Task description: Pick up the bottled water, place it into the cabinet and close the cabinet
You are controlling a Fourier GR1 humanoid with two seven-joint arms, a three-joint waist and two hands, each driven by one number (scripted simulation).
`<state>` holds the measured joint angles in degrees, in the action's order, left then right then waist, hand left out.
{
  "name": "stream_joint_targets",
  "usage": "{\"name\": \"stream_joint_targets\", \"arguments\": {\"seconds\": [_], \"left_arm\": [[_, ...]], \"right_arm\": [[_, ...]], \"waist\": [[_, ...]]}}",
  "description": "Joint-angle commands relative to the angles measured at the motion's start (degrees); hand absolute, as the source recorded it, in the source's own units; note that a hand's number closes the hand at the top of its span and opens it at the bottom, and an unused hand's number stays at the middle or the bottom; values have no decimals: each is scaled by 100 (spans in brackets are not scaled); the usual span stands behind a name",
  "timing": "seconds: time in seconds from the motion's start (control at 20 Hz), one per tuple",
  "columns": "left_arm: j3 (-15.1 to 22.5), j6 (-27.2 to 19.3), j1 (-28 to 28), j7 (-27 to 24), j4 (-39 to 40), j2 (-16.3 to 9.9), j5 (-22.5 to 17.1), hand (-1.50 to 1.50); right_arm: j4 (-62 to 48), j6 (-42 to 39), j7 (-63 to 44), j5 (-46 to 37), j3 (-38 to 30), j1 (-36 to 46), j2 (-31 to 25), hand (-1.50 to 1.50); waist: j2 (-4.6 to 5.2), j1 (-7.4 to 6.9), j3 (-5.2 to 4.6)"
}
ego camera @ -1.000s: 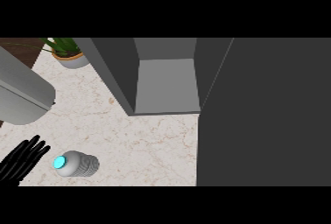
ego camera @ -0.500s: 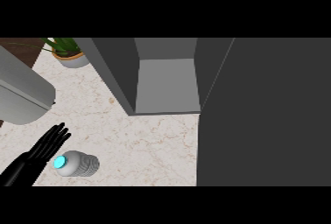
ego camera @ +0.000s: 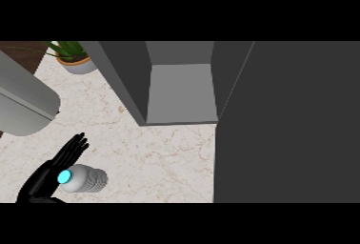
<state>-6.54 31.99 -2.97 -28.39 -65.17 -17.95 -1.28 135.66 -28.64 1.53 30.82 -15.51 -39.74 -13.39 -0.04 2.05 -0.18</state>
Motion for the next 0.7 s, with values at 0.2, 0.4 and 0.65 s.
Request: {"name": "stream_joint_targets", "arguments": {"seconds": [0.2, 0.4, 0.65], "left_arm": [[-55, -38, 572, -928, 1561, 130, 277, -150], [27, 572, 639, -1186, 1963, 113, 70, -150], [300, 656, 792, -1619, 2463, 128, 290, -150]], "right_arm": [[1011, 112, -320, 1248, -223, -439, -140, -150], [1025, 179, -254, 1057, -23, -508, -66, -150], [979, 111, -64, 1105, -115, -641, -111, -150]], "waist": [[10, -12, -4], [9, -36, -6], [4, -3, -6]]}}
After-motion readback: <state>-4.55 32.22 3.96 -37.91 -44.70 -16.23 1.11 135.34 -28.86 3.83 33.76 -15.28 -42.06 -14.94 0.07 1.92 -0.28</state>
